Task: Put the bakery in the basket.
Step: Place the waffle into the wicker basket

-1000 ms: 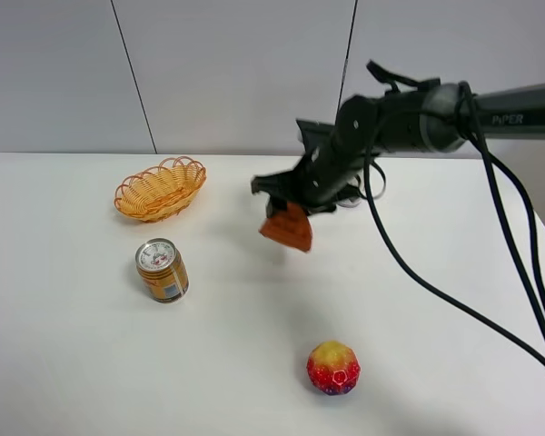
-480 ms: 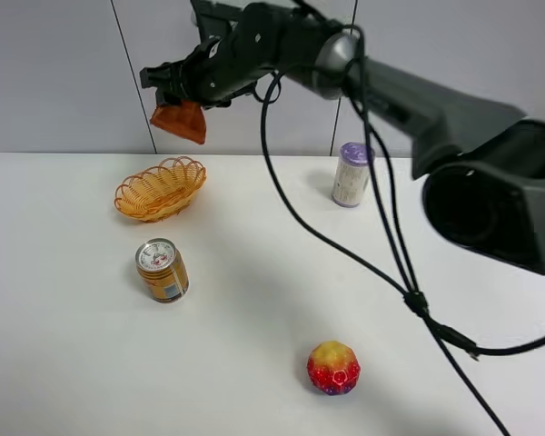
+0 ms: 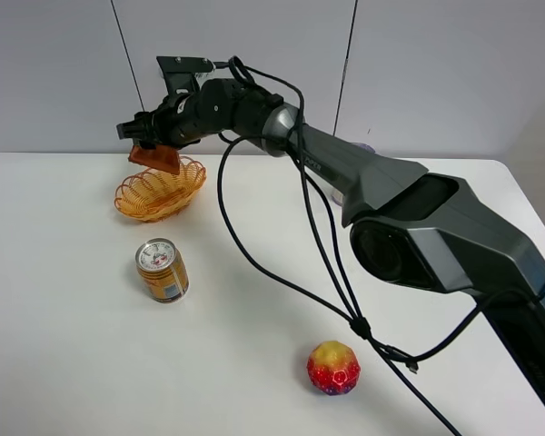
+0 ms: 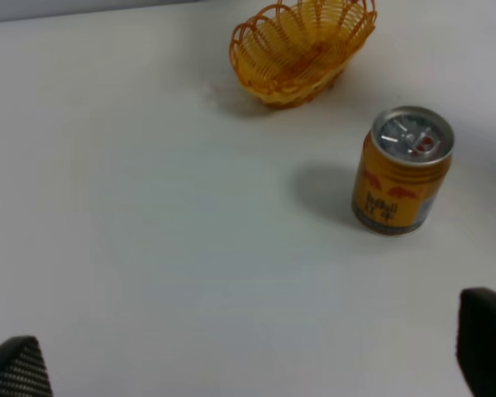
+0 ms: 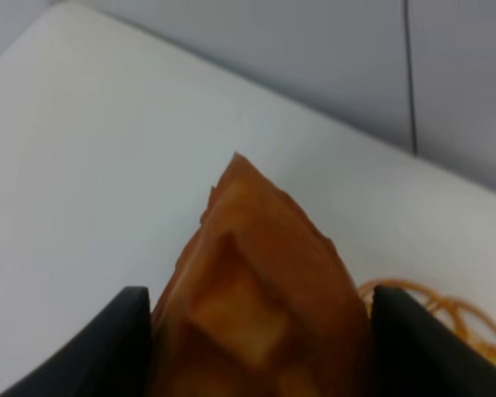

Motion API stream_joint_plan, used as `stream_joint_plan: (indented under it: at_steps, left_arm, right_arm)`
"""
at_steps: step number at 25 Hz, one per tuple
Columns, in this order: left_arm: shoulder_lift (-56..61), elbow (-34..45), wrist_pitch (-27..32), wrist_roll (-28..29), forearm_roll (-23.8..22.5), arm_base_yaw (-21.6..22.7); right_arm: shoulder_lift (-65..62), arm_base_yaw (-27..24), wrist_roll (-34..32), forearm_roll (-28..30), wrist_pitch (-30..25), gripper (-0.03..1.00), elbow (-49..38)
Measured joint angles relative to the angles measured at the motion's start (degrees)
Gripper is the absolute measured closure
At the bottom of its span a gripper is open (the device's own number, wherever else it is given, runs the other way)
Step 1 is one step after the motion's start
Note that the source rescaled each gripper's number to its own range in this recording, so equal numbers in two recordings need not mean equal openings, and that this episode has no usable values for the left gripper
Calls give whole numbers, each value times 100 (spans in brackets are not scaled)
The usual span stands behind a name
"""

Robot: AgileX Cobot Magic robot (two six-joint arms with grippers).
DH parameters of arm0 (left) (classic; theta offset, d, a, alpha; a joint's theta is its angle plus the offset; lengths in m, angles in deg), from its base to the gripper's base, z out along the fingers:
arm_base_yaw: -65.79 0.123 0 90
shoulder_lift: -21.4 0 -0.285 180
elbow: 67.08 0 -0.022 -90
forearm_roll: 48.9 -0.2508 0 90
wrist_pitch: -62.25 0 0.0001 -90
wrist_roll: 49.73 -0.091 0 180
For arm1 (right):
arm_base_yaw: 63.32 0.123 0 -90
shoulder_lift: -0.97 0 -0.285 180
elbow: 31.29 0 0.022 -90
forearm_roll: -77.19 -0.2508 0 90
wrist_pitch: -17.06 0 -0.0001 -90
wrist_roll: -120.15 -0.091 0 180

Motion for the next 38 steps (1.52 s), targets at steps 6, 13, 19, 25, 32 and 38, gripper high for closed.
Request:
stream_joint_plan:
  at_steps: [6,13,19,25,32,38]
  left_arm:
    - [0,0,0,0,0,0]
    - [0,0,0,0,0,0]
    - [0,0,0,0,0,0]
    - [0,0,0,0,0,0]
    - [0,0,0,0,0,0]
    - [0,0,0,0,0,0]
  right_arm:
    - [22,0,115,6,407,97,17]
    - [300,0,174,6,412,93,29]
    - [376,0,279,12,489,80,29]
    - [376,0,324,12,494,67,29]
    - [351,0,324,6,350,45,29]
    - [-397,-19,324,252,-164,45,29]
